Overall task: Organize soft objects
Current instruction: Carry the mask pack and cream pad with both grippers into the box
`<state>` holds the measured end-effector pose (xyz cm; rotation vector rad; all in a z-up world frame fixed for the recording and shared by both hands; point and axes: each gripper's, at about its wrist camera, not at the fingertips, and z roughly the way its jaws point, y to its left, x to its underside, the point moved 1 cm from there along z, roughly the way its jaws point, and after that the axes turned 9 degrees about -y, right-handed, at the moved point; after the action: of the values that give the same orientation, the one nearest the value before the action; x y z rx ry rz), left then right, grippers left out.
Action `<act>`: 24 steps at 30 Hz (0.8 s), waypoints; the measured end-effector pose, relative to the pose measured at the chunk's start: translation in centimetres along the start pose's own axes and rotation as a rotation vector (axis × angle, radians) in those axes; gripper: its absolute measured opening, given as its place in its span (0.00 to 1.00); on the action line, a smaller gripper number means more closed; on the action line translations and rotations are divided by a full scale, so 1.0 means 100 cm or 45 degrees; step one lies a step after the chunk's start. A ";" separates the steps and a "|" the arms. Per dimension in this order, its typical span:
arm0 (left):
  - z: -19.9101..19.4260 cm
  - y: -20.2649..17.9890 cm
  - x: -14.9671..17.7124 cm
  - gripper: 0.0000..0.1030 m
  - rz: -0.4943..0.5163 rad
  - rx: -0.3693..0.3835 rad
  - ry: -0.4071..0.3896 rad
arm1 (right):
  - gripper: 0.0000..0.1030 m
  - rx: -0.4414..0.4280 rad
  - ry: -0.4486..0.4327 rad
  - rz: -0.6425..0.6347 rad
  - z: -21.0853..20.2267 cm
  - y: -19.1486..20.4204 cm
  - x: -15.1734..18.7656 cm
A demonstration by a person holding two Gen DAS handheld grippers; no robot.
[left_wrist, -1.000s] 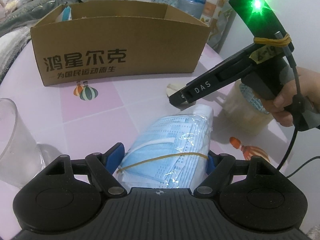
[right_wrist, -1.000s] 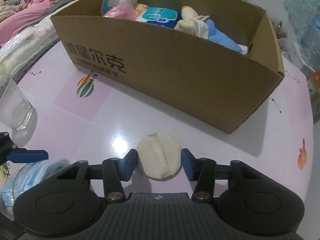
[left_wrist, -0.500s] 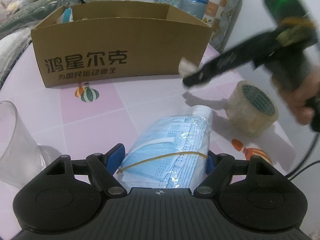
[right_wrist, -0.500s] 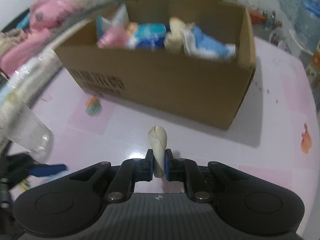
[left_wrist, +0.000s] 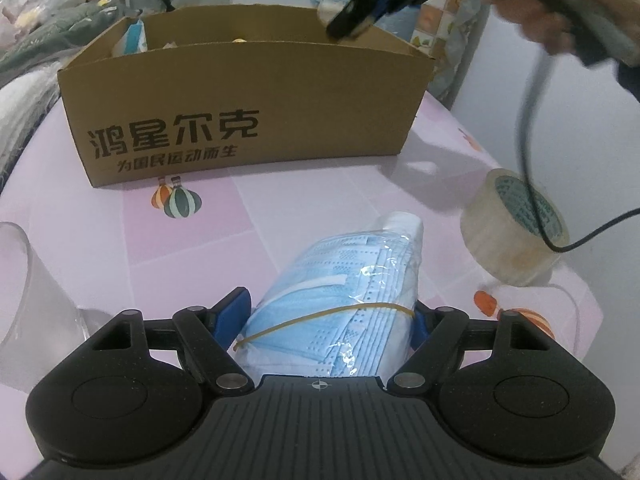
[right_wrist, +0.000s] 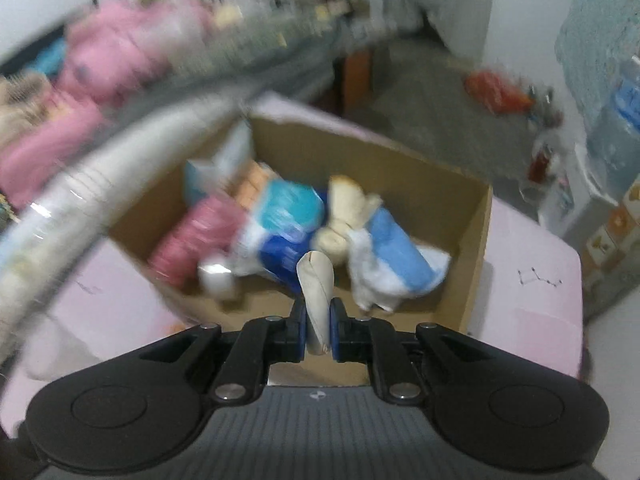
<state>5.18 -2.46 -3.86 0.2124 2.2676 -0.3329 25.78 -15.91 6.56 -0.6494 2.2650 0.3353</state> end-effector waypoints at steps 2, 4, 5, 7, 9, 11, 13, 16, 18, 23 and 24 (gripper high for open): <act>0.001 0.000 0.000 0.75 0.011 0.005 0.001 | 0.29 0.067 0.111 -0.043 0.028 -0.005 -0.008; 0.002 -0.001 0.000 0.75 0.019 0.007 0.002 | 0.33 0.148 0.199 -0.116 0.049 -0.003 -0.009; 0.002 -0.001 0.000 0.75 0.023 0.008 0.002 | 0.40 0.187 0.235 -0.146 0.056 -0.003 -0.009; 0.003 -0.002 0.000 0.75 0.034 0.005 0.002 | 0.56 0.246 0.286 -0.199 0.068 -0.002 -0.008; 0.005 -0.003 0.000 0.75 0.042 0.003 -0.001 | 0.70 0.289 0.309 -0.249 0.072 -0.002 -0.006; 0.005 -0.004 0.000 0.74 0.046 -0.001 -0.005 | 0.71 0.306 0.295 -0.275 0.069 -0.003 -0.002; 0.005 -0.005 0.000 0.74 0.055 -0.007 -0.008 | 0.71 0.311 0.274 -0.277 0.066 -0.006 -0.002; 0.003 -0.007 -0.001 0.73 0.062 -0.011 -0.012 | 0.71 0.305 0.224 -0.231 0.054 -0.014 -0.006; 0.002 -0.008 -0.003 0.72 0.048 0.000 -0.010 | 0.71 0.290 0.176 -0.185 0.040 -0.019 -0.011; -0.015 -0.013 -0.018 0.71 0.038 -0.004 -0.074 | 0.71 0.147 -0.014 0.013 -0.019 -0.030 -0.007; -0.021 -0.014 -0.025 0.71 0.037 -0.006 -0.099 | 0.71 0.118 -0.047 0.040 -0.031 -0.031 -0.004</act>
<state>4.98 -3.23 -0.44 0.2258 2.1866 -0.3156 25.88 -19.65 8.84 -0.5556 2.2432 0.2540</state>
